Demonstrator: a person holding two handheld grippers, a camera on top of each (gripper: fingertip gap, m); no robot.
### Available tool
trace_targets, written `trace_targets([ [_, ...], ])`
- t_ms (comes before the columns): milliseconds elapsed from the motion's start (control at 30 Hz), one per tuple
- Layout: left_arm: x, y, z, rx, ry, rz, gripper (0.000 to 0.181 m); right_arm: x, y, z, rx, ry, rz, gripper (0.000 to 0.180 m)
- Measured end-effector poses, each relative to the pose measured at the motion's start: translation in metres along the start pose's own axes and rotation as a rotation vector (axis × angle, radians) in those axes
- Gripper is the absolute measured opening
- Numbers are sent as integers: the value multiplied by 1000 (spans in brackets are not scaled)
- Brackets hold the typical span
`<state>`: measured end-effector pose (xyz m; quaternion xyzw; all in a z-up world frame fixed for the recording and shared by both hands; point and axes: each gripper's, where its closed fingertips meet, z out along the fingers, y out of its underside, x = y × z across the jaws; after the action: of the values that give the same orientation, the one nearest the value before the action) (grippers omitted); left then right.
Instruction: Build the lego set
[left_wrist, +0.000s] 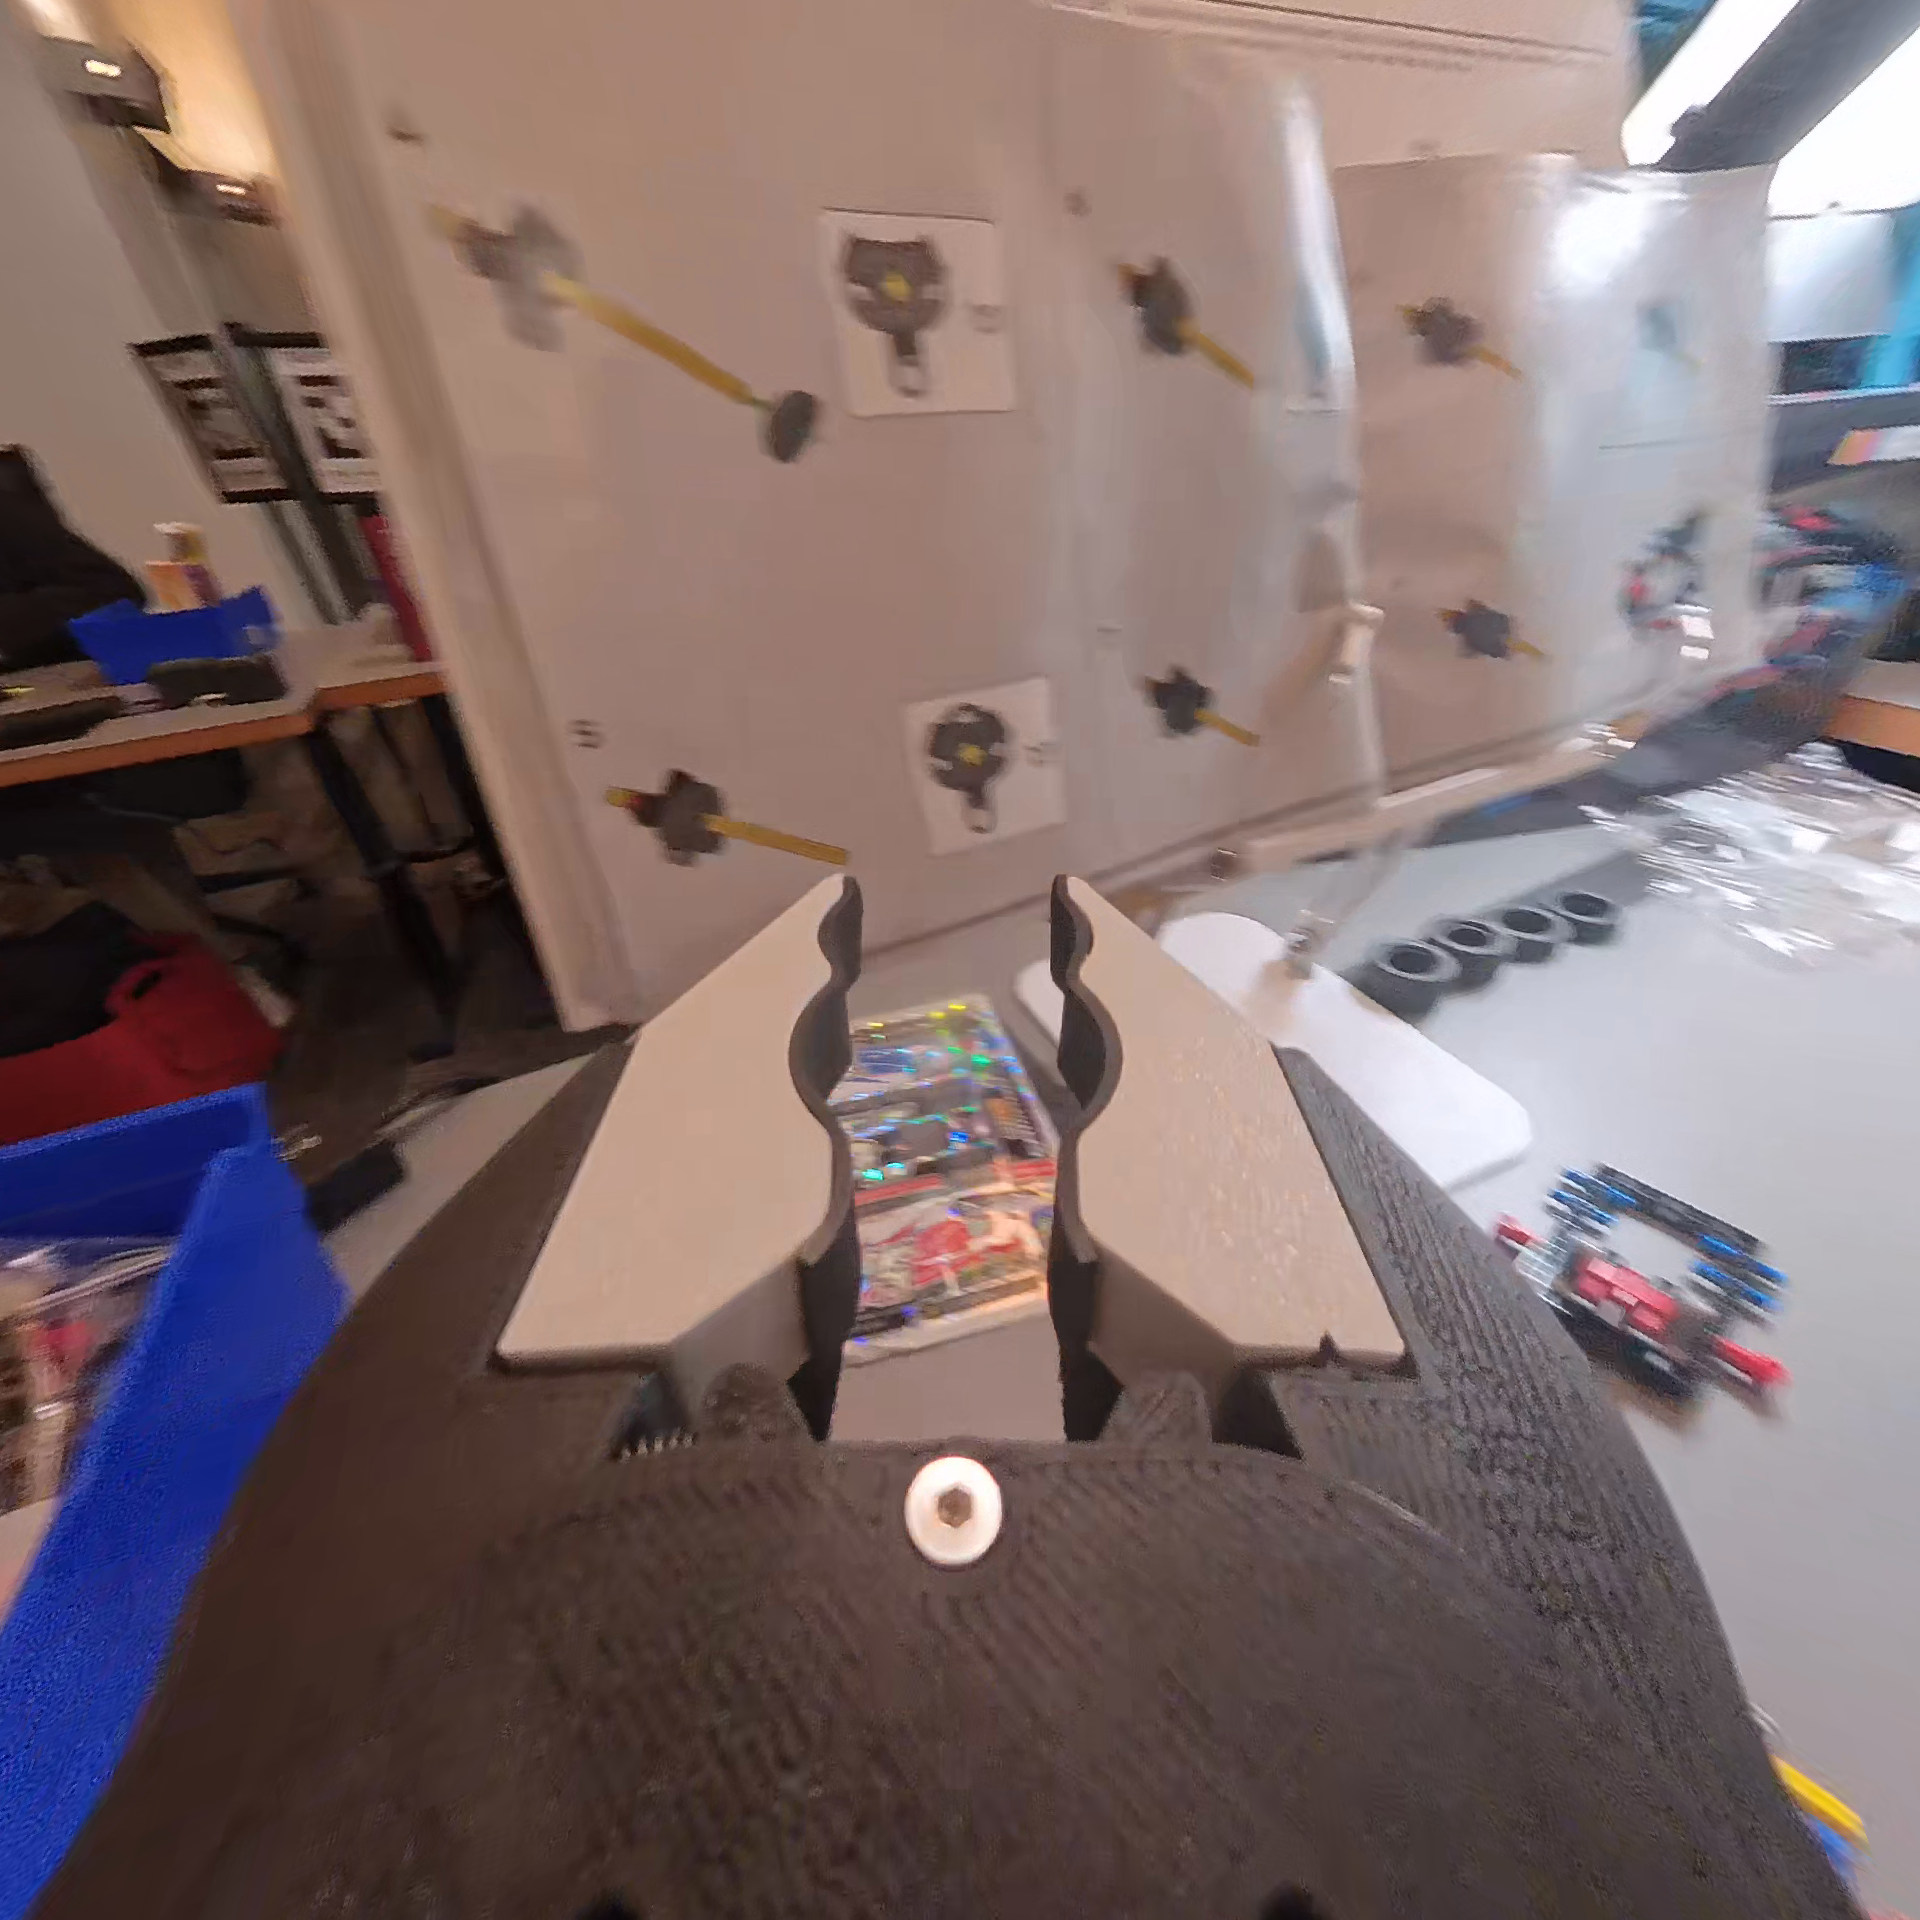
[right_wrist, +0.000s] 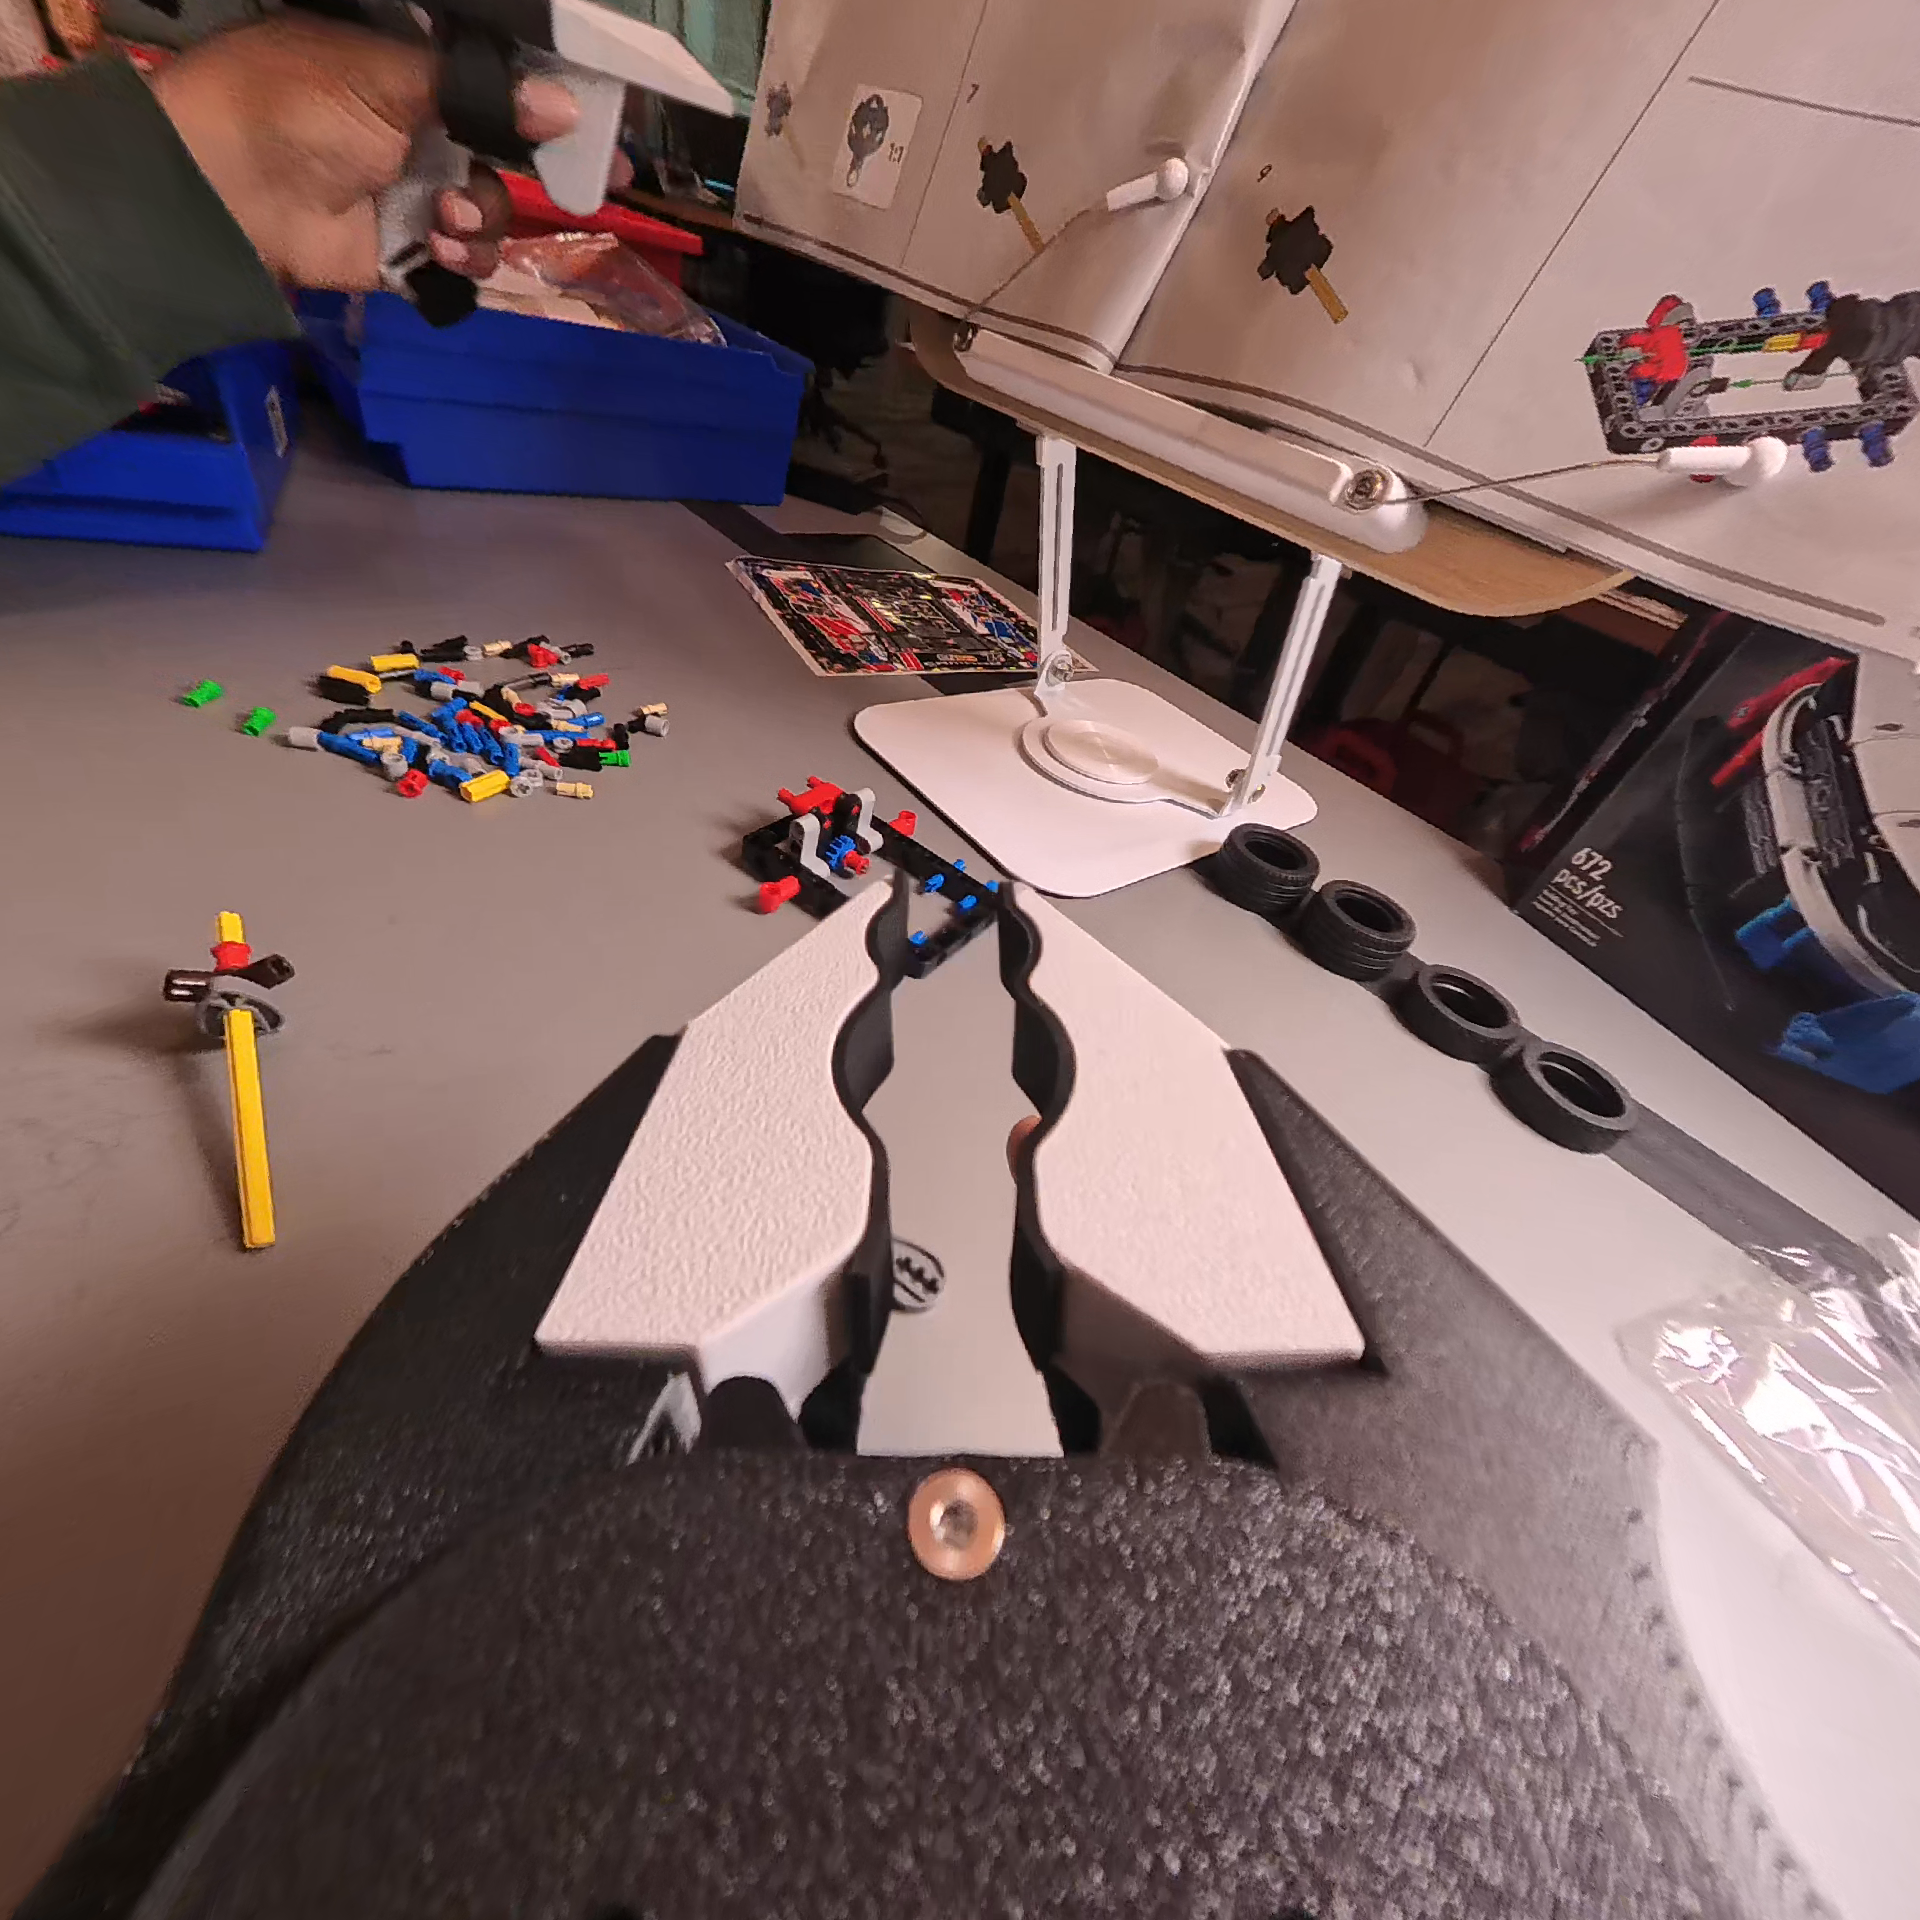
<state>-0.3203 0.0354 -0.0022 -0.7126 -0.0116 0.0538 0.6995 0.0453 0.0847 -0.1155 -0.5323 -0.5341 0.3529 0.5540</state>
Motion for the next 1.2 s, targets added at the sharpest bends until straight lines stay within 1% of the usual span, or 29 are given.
trace_targets([
  [133,69,11,-16,-8,215,-12,37,8,0,-4,-38,42,-21,14],
  [200,118,25,-26,-40,355,14,37,11,2,-7,-62,44,-17,14],
  [267,169,46,-40,-99,492,60,37,11,11,-10,-133,23,-28,14],
  [367,235,84,-69,-226,702,102,41,-6,40,-20,-334,-133,-73,15],
  [467,273,122,-102,-369,873,148,47,-40,66,-38,-498,-347,-107,16],
  [500,280,133,-112,-417,916,164,47,-52,72,-43,-540,-410,-115,17],
  [567,289,148,-127,-477,982,182,45,-64,84,-46,-608,-457,-156,17],
  [633,296,157,-135,-510,1010,186,42,-67,90,-43,-647,-454,-183,19],
  [700,299,167,-137,-541,1003,239,41,-68,91,-39,-659,-447,-190,19],
  [767,302,174,-138,-560,1001,273,35,-70,93,-38,-684,-451,-196,19],
  [867,311,176,-136,-558,1000,286,21,-76,84,-33,-651,-443,-231,17],
  [1000,319,182,-136,-555,1006,313,3,-123,58,-25,-517,-589,-187,18],
  [1033,319,185,-135,-559,1002,323,3,-135,59,-23,-513,-621,-190,18],
  [1100,320,184,-136,-542,1020,316,3,-146,70,-16,-539,-625,-243,20],
  [1133,322,182,-137,-527,1035,303,3,-146,70,-10,-520,-598,-263,19],
  [1200,322,180,-140,-502,1067,281,3,-150,63,-5,-482,-596,-235,14],
])
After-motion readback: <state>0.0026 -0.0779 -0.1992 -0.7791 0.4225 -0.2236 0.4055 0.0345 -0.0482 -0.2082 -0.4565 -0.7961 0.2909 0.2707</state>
